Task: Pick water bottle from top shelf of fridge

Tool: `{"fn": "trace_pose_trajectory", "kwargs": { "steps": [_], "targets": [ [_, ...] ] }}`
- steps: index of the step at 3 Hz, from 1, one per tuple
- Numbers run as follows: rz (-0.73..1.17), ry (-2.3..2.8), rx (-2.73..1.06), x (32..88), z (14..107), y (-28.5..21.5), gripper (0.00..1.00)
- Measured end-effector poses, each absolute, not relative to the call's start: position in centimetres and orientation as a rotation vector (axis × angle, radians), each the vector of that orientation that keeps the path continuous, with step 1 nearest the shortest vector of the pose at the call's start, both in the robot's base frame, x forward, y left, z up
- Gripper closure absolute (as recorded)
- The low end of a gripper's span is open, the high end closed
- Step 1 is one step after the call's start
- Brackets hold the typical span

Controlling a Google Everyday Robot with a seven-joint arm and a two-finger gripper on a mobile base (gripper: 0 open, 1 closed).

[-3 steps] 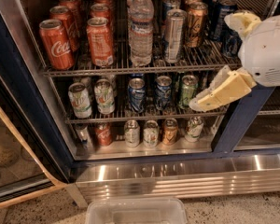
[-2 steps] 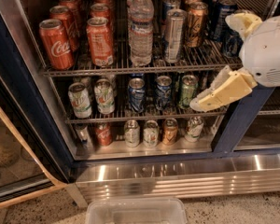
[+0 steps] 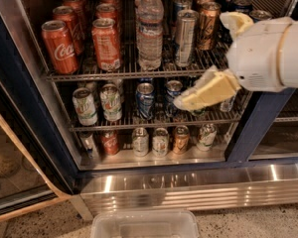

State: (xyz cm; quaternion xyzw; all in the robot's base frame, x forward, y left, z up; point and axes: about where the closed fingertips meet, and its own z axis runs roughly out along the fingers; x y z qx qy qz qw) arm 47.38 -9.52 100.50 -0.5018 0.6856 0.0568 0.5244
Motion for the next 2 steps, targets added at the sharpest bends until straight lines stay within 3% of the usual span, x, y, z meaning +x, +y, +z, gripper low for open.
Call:
{"fn": "trace_pose_trajectory", "kwargs": {
  "steps": [2],
  "targets": [
    [0.28,1.429,-0.977,50.8,104.2,-3.9,0.0]
  ]
}}
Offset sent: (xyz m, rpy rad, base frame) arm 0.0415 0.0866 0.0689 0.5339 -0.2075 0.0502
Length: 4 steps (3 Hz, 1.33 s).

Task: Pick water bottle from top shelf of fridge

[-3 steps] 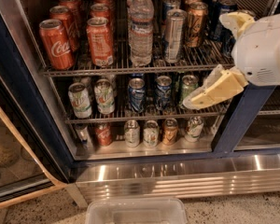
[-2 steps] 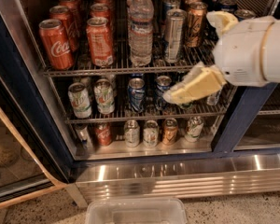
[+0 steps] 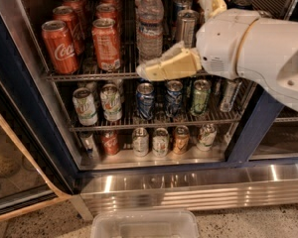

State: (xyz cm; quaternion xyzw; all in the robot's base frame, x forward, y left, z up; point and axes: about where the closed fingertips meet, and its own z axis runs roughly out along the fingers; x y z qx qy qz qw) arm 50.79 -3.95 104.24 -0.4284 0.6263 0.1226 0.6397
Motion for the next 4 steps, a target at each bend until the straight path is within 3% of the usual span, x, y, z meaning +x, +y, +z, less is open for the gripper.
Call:
{"fn": "trace_pose_trajectory", "kwargs": {
  "steps": [2,4],
  "targets": [
    [0.36,1.393,-0.985,50.4,104.9,-0.8,0.0],
    [0.419,1.406,-0.705,54.5,101.2,-2.3,0.0]
  ]
}}
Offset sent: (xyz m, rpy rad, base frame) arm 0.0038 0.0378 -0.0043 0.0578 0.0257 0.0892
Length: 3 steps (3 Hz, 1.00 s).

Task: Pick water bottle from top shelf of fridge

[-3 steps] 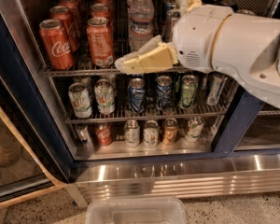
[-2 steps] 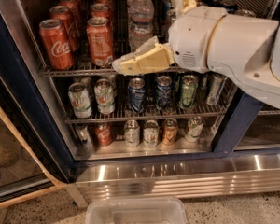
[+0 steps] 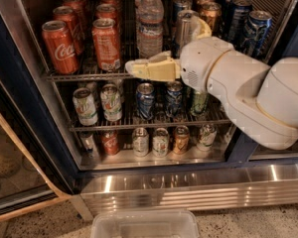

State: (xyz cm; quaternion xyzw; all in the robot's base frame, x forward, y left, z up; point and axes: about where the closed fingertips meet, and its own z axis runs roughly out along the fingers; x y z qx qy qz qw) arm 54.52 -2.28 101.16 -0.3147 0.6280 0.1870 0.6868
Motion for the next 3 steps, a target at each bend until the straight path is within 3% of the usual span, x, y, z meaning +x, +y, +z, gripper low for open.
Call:
{"fn": "trace_pose_trajectory", "kwargs": {
  "steps": [1,3],
  "targets": [
    [0.354,1.433,-0.51,57.0,98.6,-8.4,0.0],
    [0.34,1.442,-0.467,57.9,96.9,-9.1,0.0]
  ]
}}
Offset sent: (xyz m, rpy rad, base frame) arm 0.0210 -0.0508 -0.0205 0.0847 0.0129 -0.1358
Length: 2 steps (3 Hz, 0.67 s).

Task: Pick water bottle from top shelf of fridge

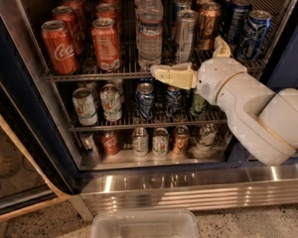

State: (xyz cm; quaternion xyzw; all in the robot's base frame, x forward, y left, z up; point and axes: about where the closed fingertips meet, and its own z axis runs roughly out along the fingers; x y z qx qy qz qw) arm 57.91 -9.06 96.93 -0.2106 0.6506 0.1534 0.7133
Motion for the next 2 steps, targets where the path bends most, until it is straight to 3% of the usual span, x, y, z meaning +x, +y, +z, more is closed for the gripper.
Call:
{"fn": "trace_pose_trajectory", "kwargs": {
  "steps": [2],
  "targets": [
    [0.303,1.413,-0.435,57.23,97.99,-8.48,0.0]
  ]
}}
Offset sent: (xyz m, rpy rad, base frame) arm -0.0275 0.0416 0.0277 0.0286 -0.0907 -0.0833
